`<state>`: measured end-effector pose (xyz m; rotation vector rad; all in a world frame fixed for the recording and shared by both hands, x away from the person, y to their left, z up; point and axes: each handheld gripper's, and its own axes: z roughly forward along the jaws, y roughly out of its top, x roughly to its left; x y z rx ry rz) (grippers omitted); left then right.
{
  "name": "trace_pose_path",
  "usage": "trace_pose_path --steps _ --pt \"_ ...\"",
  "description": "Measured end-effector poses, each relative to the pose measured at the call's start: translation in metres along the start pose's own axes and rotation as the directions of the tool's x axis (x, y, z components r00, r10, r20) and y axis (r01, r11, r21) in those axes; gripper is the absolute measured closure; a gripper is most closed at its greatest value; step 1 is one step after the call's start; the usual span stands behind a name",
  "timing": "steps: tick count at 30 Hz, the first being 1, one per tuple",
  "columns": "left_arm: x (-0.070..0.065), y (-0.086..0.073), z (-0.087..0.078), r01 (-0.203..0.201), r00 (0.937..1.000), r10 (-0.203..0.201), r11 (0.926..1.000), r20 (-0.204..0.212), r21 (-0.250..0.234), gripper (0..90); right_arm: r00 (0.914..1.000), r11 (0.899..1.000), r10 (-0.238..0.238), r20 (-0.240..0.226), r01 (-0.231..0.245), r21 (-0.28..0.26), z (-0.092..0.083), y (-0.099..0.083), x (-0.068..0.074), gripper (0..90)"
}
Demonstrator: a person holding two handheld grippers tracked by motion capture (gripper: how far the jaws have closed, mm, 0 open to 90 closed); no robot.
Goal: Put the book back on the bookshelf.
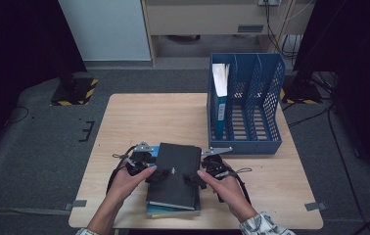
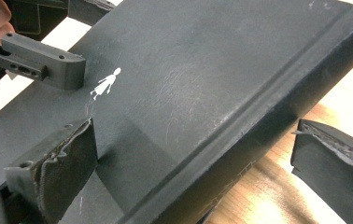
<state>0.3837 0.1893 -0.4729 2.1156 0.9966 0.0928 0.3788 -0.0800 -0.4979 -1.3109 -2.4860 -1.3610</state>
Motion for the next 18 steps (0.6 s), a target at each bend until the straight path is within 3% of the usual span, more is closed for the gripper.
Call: trace_pose_path --steps 5,11,18 --pt "0.0012 0.0026 0.0041 0.023 0.9995 -0.024 0.9996 0.021 0.013 18.7 0.9997 1.000 0.014 -0.019 -0.014 -0.008 0.0015 -0.0018 -0.0024 0.4" --pt "0.0012 0.0038 0.0043 0.017 0.9997 -0.018 0.9997 0.020 0.020 18.5 0.9947 0.997 0.079 -0.066 -0.080 -0.013 0.0037 -0.0062 -0.0079 0.6" --pt "0.0016 0.0043 0.0045 0.018 0.9996 -0.018 0.9995 0.022 0.026 18.4 0.9910 0.994 0.104 -0.085 -0.105 -0.008 0.0057 -0.0068 -0.0100 0.2"
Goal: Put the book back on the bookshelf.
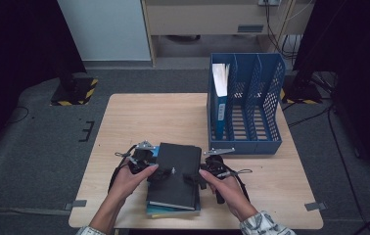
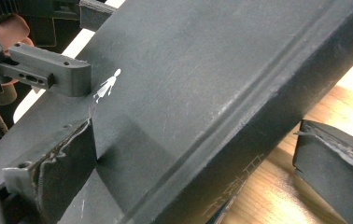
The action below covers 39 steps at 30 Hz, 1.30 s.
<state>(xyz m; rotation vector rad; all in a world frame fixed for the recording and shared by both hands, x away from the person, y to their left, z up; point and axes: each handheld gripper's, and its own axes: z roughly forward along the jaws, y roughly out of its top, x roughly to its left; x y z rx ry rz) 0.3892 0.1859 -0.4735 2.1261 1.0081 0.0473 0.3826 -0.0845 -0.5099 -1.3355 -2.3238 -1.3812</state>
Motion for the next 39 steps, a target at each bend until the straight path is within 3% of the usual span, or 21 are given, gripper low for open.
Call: trace_pose_path --steps 8,27,39 --pt "0.0002 0.0037 0.0012 -0.015 0.9999 0.015 0.9997 0.002 0.021 18.4 0.9997 1.000 0.018 -0.015 -0.018 0.005 0.0002 -0.0005 -0.0030 0.1" --pt "-0.0003 0.0056 0.0041 -0.016 0.9998 0.016 0.9998 0.010 0.014 18.4 0.9949 0.997 0.075 -0.068 -0.073 0.023 0.0045 -0.0003 -0.0098 0.1" --pt "-0.0015 0.0060 0.0017 -0.024 0.9996 0.025 0.9997 0.012 -0.003 18.8 0.9977 0.997 0.058 -0.034 -0.056 0.045 0.0012 0.0054 -0.0041 1.2"
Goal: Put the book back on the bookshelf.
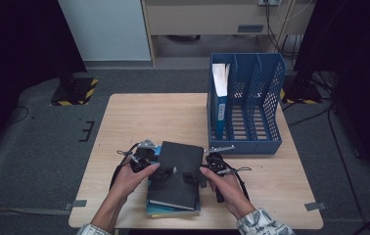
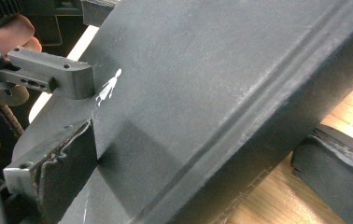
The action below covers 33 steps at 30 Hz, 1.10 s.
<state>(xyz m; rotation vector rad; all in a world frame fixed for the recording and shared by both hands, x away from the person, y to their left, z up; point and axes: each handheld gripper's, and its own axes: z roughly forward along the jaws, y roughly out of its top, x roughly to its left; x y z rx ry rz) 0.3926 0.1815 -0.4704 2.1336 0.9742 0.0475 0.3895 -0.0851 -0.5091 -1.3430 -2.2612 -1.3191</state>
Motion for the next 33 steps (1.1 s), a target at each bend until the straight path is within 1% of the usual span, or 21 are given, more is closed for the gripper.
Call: trace_pose_path --steps 5,8,9,14,16,20,24,27,28,31,33 --pt "-0.001 0.001 -0.003 -0.007 1.0000 0.007 0.9999 -0.007 -0.011 19.8 0.9997 1.000 -0.015 0.018 0.015 -0.003 -0.002 0.003 0.004 2.2" --pt "-0.002 0.002 -0.006 -0.008 0.9999 0.008 0.9998 -0.015 -0.016 22.1 0.9993 1.000 -0.026 0.028 0.026 -0.007 -0.004 0.005 0.007 3.5" --pt "-0.002 0.003 -0.008 -0.006 0.9998 0.006 0.9998 -0.019 -0.018 22.5 0.9989 0.999 -0.036 0.030 0.036 -0.011 -0.005 0.006 0.007 4.3" --pt "-0.004 0.006 -0.014 -0.015 0.9992 0.013 0.9993 -0.039 -0.034 26.8 0.9981 0.998 -0.049 0.036 0.050 -0.026 -0.009 0.011 0.010 7.7" --pt "-0.004 0.006 -0.016 -0.011 0.9991 0.010 0.9992 -0.041 -0.038 28.2 0.9973 0.998 -0.061 0.040 0.062 -0.027 -0.011 0.013 0.011 8.8" --pt "-0.003 0.007 -0.022 -0.017 0.9991 0.015 0.9988 -0.039 -0.046 32.3 0.9957 0.996 -0.082 0.043 0.083 -0.026 -0.015 0.016 0.014 10.4" --pt "-0.002 0.008 -0.027 -0.012 0.9993 0.010 0.9985 -0.036 -0.054 34.3 0.9911 0.993 -0.118 0.062 0.119 -0.018 -0.017 0.021 0.020 11.7" --pt "-0.001 0.010 -0.032 -0.022 0.9990 0.020 0.9978 -0.041 -0.063 37.3 0.9899 0.992 -0.124 0.068 0.126 -0.024 -0.020 0.025 0.024 13.6" --pt "-0.001 0.011 -0.033 -0.025 0.9988 0.022 0.9976 -0.044 -0.065 38.0 0.9878 0.990 -0.137 0.075 0.139 -0.027 -0.020 0.027 0.025 14.1" --pt "-0.002 0.014 -0.038 -0.031 0.9981 0.027 0.9970 -0.055 -0.071 39.3 0.9849 0.988 -0.152 0.083 0.155 -0.025 -0.023 0.032 0.028 15.5" --pt "-0.002 0.015 -0.040 -0.031 0.9981 0.027 0.9965 -0.055 -0.078 42.0 0.9809 0.985 -0.170 0.094 0.173 -0.024 -0.024 0.034 0.030 16.1"
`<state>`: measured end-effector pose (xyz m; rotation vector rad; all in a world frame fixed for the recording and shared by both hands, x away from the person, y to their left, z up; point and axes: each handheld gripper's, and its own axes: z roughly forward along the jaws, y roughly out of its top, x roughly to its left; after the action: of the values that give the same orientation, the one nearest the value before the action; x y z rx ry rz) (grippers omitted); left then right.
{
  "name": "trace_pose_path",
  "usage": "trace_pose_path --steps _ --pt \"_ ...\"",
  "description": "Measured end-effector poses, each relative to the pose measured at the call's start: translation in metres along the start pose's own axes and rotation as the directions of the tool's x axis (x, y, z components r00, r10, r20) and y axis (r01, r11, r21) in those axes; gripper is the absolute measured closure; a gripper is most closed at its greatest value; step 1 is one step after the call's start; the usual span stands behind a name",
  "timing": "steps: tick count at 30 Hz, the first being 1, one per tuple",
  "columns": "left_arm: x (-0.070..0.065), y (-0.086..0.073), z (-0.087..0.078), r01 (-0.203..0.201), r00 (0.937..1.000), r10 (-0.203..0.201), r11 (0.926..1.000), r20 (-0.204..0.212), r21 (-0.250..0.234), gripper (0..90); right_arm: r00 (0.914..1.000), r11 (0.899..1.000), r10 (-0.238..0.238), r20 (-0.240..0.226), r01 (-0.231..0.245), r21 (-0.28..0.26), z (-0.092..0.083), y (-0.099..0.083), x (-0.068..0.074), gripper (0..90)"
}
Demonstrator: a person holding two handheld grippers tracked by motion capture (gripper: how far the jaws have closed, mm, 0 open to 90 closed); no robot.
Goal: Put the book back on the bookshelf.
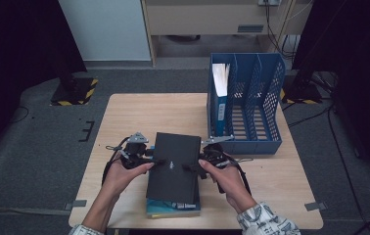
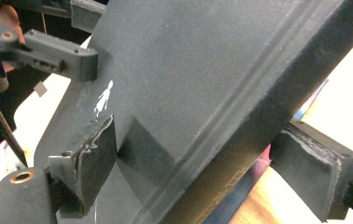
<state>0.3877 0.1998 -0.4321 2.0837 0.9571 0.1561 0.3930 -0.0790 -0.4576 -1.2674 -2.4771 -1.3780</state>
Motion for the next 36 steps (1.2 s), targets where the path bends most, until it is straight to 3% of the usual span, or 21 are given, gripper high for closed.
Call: trace_pose_path --steps 19,36 --pt "0.004 0.004 -0.003 0.001 0.9999 -0.001 0.9999 -0.012 0.013 44.2 0.9998 1.000 -0.017 0.005 0.017 0.011 0.002 0.008 0.000 16.9" --pt "0.002 0.014 -0.012 -0.029 0.9988 0.030 0.9993 -0.040 0.023 48.1 0.9976 0.998 -0.059 0.036 0.059 -0.004 0.000 0.018 0.006 17.6"
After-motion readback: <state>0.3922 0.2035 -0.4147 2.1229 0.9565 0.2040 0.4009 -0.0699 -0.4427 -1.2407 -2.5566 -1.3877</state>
